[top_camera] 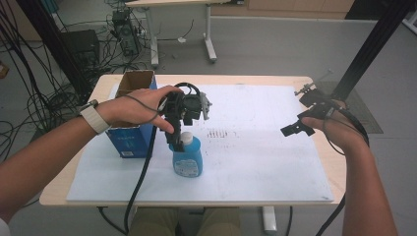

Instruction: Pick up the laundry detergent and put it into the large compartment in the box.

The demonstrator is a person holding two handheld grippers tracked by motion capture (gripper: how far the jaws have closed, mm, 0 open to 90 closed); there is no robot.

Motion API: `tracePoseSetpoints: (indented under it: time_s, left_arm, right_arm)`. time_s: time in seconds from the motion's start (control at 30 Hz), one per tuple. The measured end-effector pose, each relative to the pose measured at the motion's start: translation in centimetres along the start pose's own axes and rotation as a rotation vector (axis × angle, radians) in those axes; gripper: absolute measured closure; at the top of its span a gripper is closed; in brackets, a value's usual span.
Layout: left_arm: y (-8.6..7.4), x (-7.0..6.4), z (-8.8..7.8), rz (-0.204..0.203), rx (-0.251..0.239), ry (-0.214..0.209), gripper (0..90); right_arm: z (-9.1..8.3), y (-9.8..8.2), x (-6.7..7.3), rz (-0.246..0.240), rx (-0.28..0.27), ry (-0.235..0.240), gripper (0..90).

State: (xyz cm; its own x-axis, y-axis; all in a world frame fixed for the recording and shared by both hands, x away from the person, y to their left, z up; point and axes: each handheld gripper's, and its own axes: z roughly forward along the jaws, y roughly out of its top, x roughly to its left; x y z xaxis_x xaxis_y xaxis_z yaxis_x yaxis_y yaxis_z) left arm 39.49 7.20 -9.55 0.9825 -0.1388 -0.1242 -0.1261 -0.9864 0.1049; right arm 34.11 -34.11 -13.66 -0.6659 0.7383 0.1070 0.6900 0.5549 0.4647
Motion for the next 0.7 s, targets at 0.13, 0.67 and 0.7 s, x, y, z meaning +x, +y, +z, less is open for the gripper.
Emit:
tracePoseSetpoints:
  time_s: [0.13,0.67,0.7]
  left_arm:
    - [0.10,0.03,0.22,-0.001,0.001,0.000,5.0]
    - [0.27,0.07,0.56,-0.008,0.006,0.010,5.9]
    - [0.27,0.09,0.54,-0.008,0.006,0.009,5.9]
  right_arm:
    - [0.01,0.01,0.02,-0.001,-0.001,0.001,7.8]
    - [-0.22,0.08,0.02,-0.002,-0.004,0.000,7.8]
    - [-0.20,0.08,0.01,-0.002,-0.004,0.000,7.8]
